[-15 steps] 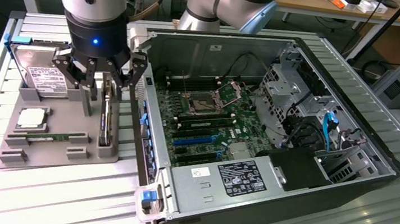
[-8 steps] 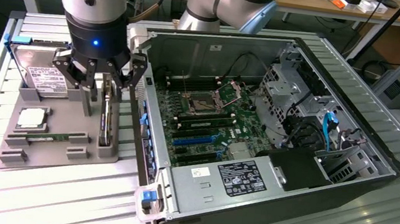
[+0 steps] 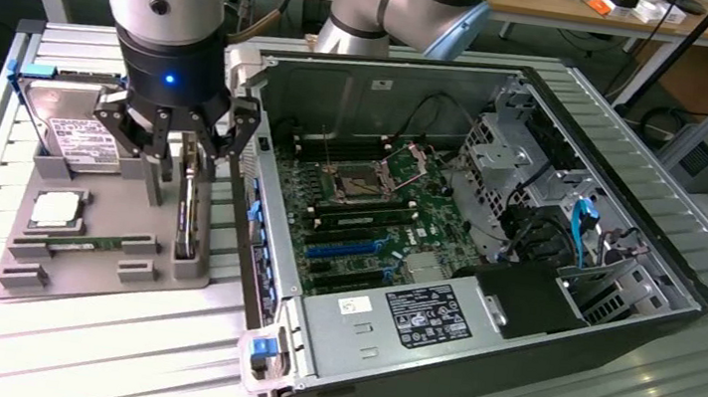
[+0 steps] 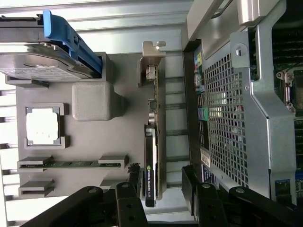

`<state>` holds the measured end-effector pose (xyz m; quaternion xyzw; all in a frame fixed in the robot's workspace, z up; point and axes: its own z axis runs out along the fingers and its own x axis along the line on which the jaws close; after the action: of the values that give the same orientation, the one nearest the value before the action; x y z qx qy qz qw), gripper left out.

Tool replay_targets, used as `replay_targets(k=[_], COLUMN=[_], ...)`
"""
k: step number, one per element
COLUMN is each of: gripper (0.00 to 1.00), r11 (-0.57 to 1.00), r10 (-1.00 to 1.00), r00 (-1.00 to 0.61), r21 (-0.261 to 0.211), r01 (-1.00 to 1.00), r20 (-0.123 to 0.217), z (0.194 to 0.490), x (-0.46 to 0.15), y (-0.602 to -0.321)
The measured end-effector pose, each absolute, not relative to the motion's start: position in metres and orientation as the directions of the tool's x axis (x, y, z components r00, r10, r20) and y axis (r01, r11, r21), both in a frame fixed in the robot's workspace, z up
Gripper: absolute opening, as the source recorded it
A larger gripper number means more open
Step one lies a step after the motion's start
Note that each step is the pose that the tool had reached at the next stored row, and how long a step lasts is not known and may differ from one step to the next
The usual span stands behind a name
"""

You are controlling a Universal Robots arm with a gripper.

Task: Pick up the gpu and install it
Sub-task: 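Pick up the gpu and move the gpu toward the slot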

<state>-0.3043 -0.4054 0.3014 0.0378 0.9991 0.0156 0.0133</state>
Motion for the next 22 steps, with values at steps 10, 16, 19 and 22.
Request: replay_targets(k=[10,16,19,22], gripper=[0.48,0.48,0.48,0.48], r11=[0.997,0.997,0.997,0.997], r10=[0.076,0.076,0.076,0.076], r00=[-0.997,-0.997,-0.997,-0.997], r21=[0.032,0.032,0.032,0.032], r01=[0.075,0.075,0.075,0.075], r20=[-0.025,-0.025,-0.025,-0.025], z=[0.2974,0.2952,0.2941,0.2932], x=[-0.3043,-0.3043,-0.3043,-0.3043], y=[-0.4055,-0.4054,-0.4055,-0.4055])
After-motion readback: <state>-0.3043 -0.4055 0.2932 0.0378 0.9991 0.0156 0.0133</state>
